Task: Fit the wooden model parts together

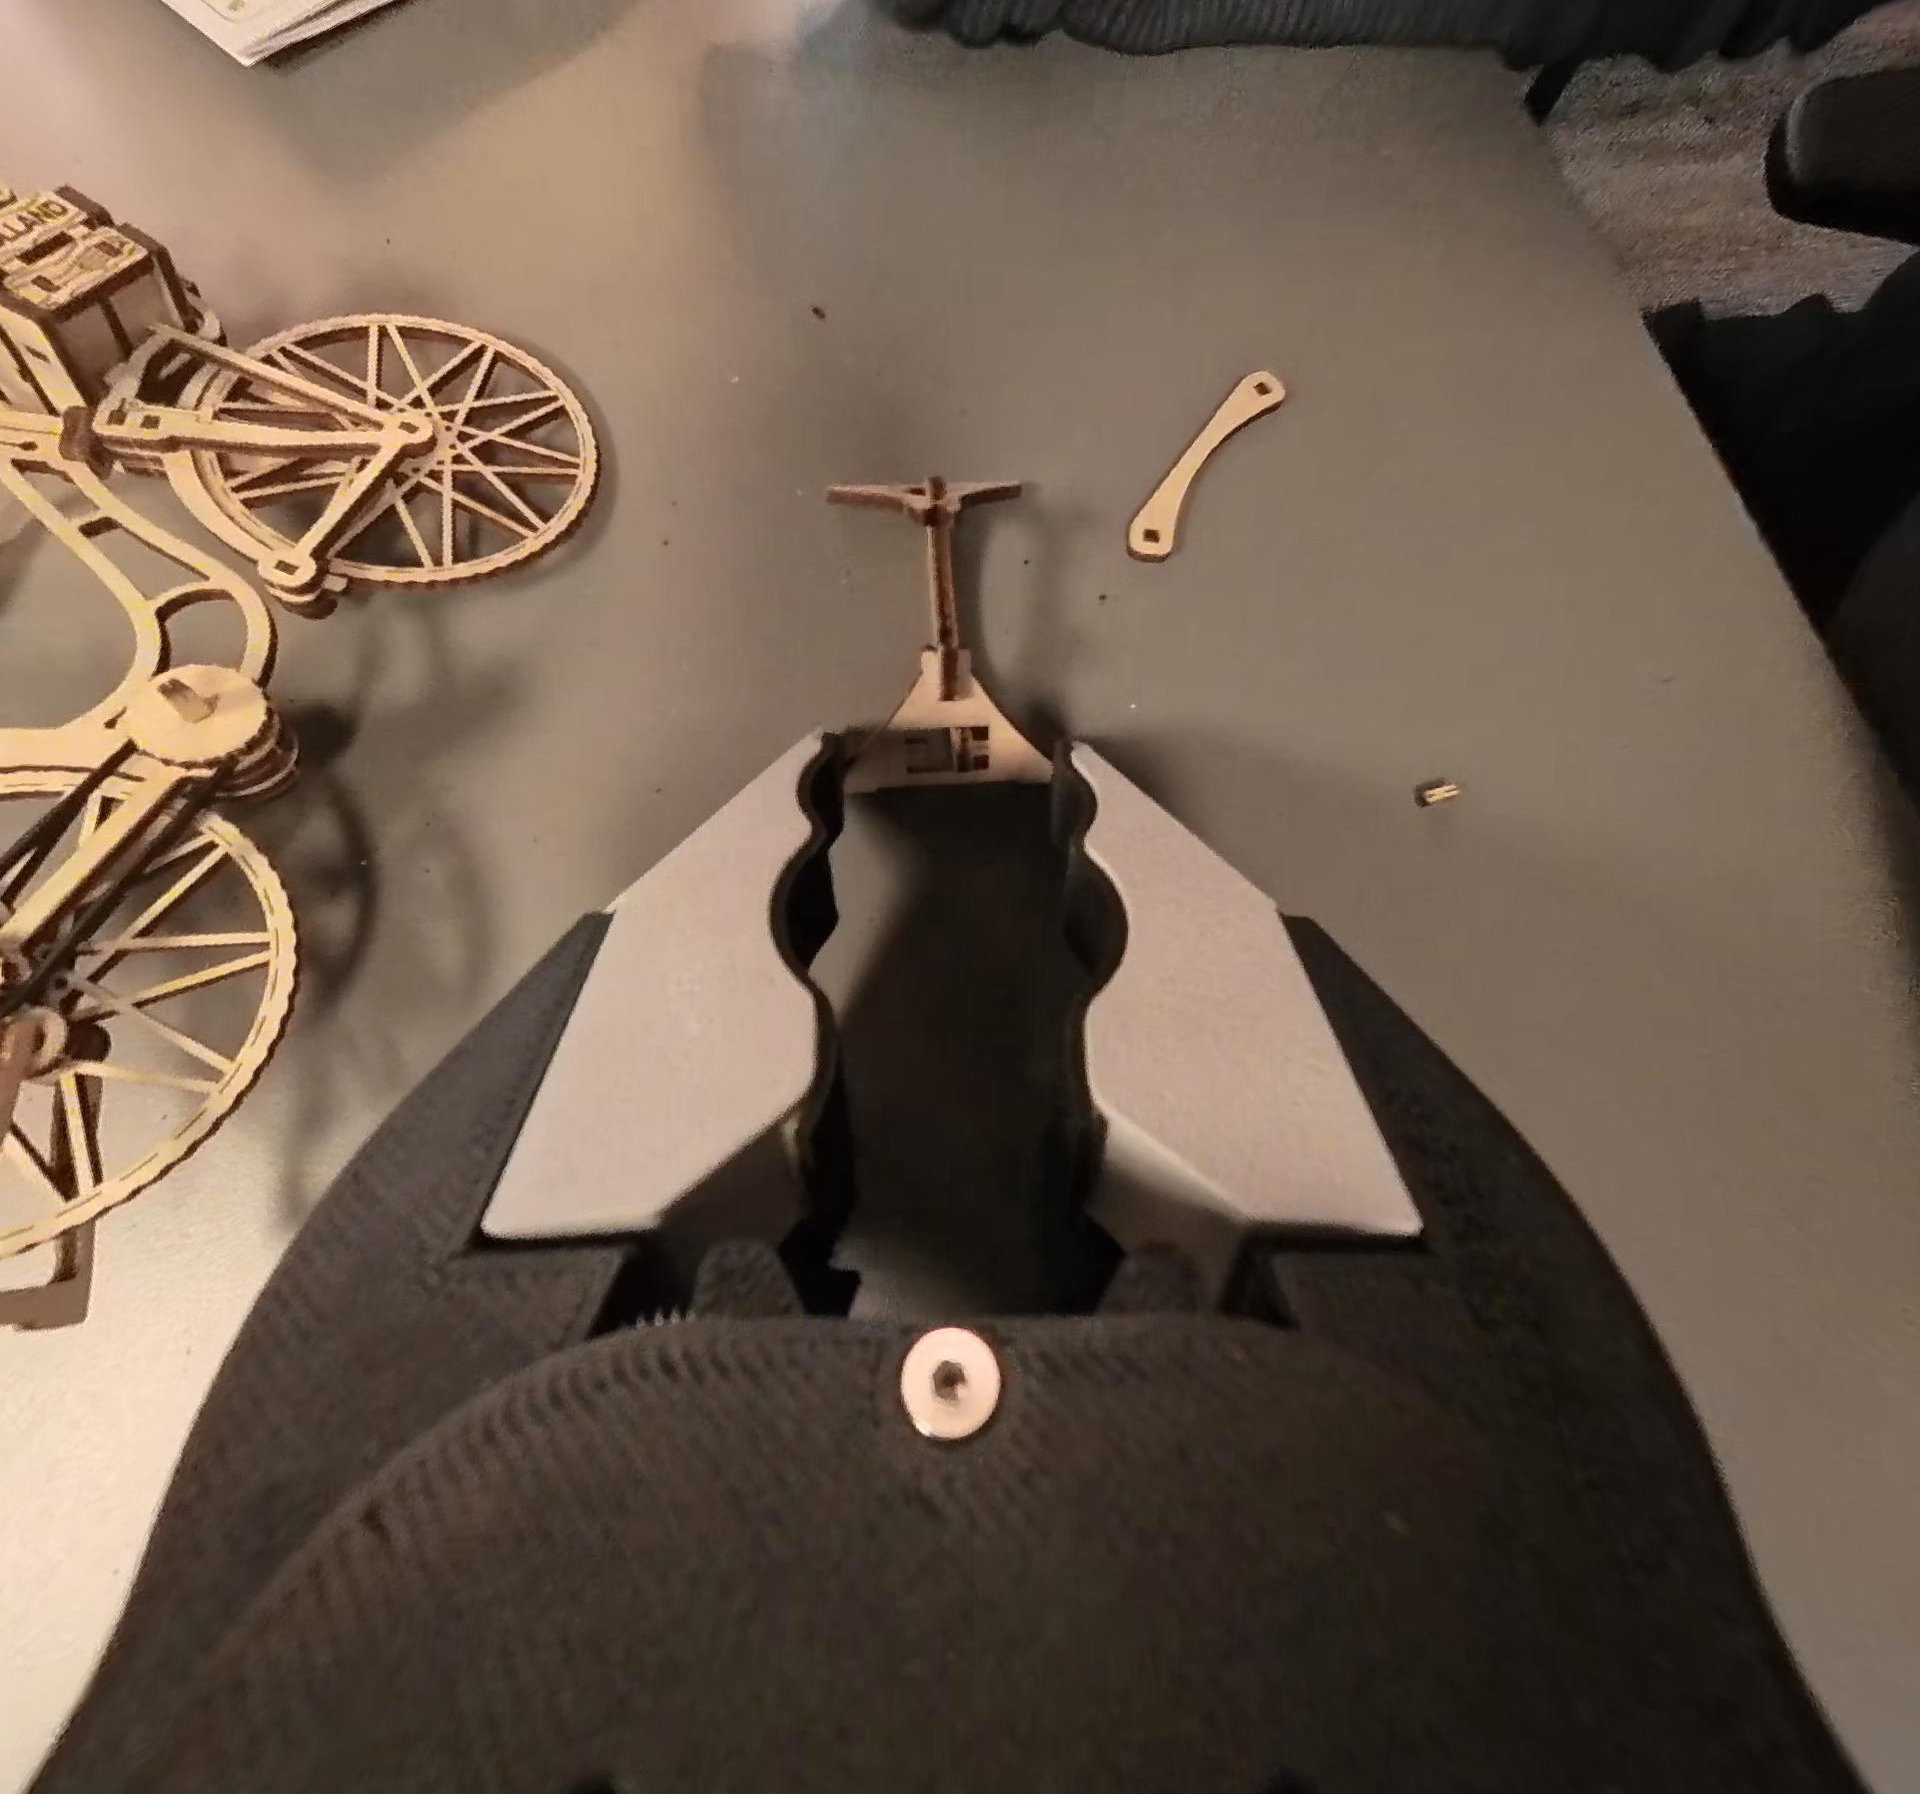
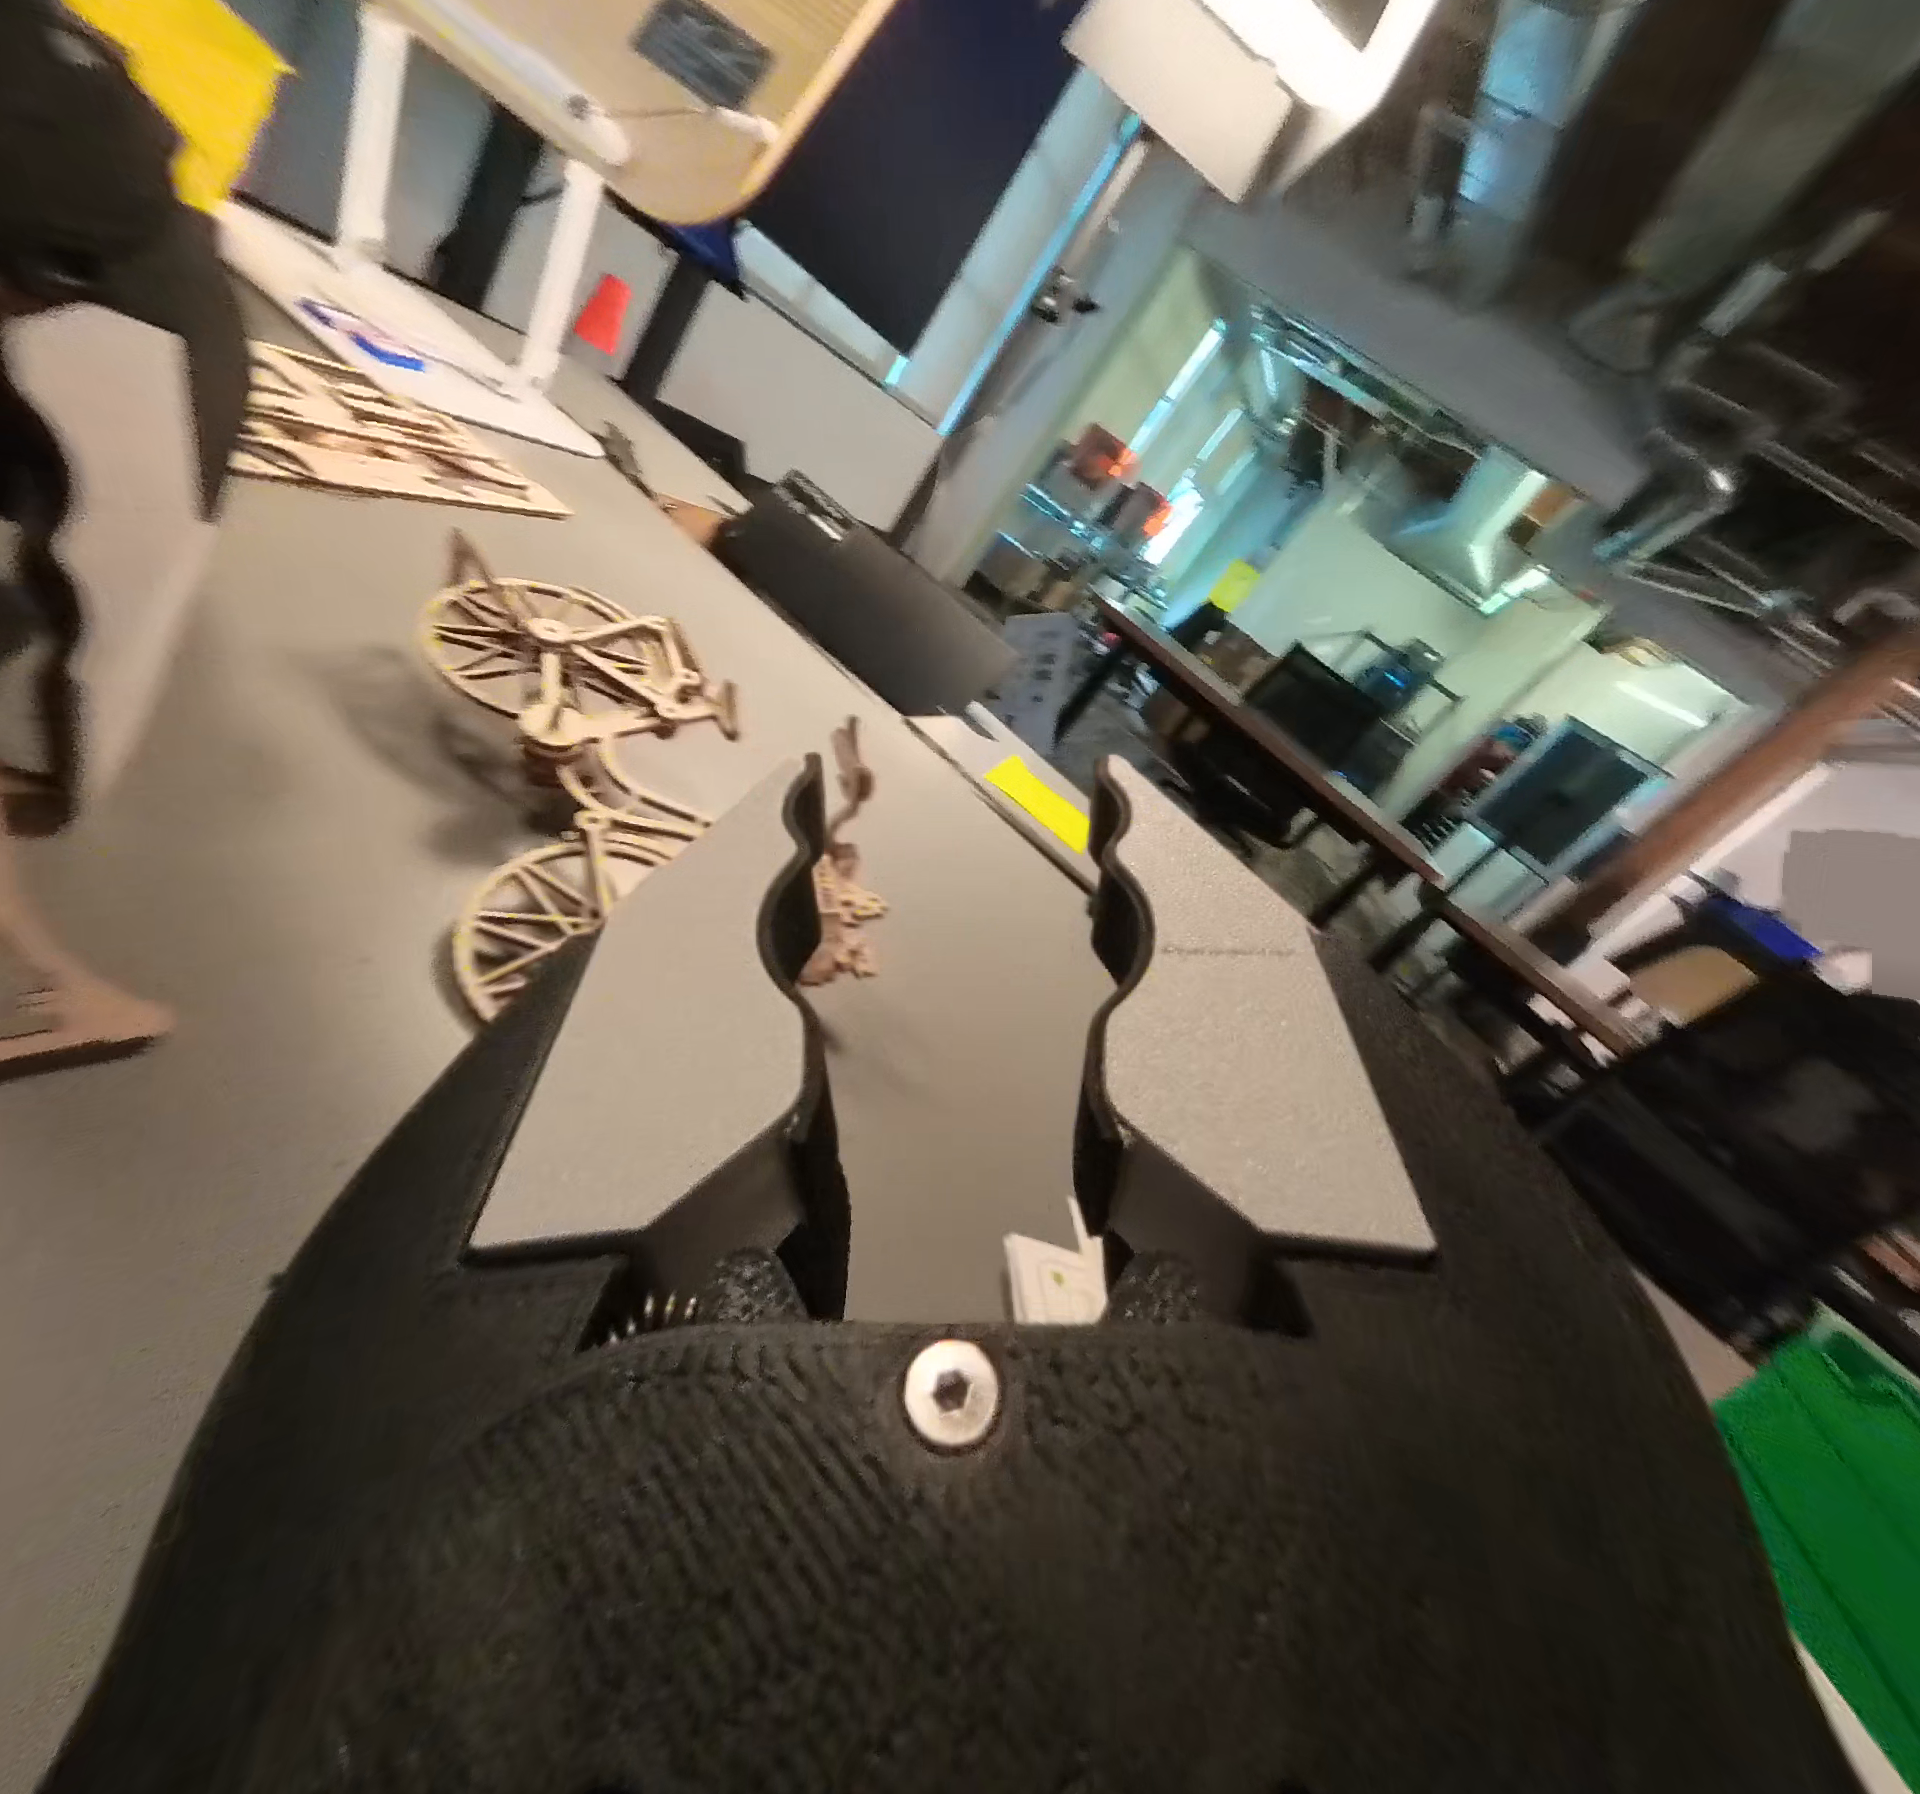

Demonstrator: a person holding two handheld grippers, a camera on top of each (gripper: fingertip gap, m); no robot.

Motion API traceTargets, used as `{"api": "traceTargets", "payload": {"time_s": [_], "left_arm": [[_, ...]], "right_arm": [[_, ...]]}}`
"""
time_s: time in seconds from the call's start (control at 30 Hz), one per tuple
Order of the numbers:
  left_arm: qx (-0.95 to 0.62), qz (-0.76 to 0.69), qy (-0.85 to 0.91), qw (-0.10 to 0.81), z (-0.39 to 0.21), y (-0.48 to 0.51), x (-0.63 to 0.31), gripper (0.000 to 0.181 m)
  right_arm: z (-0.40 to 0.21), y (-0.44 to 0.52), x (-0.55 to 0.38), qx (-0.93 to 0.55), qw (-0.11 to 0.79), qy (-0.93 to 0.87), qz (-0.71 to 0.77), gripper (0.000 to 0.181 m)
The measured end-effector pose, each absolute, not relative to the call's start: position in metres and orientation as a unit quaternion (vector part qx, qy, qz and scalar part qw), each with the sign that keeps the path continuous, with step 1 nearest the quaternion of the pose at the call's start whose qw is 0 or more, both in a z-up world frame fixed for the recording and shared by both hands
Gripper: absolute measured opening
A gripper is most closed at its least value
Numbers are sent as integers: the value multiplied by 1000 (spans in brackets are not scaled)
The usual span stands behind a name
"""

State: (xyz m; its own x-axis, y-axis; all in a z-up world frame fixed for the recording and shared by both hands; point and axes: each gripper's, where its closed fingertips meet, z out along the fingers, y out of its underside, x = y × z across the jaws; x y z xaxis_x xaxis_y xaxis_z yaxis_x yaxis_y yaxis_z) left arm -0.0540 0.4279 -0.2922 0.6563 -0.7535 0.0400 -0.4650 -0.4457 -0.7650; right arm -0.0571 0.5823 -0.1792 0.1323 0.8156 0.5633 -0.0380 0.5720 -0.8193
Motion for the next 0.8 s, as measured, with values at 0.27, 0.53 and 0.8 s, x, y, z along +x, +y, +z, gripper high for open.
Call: {"api": "traceTargets", "payload": {"time_s": [0.27,0.53,0.8], "left_arm": [[-841,-189,342,374,-293,421,-55,97],[-842,-200,340,367,-294,397,-53,124],[-828,-246,237,444,-265,389,-70,133]], "right_arm": [[-175,611,-49,-374,704,-535,281,52],[-175,626,-39,-395,726,-518,220,47],[-174,639,-10,-441,745,-477,153,35]]}}
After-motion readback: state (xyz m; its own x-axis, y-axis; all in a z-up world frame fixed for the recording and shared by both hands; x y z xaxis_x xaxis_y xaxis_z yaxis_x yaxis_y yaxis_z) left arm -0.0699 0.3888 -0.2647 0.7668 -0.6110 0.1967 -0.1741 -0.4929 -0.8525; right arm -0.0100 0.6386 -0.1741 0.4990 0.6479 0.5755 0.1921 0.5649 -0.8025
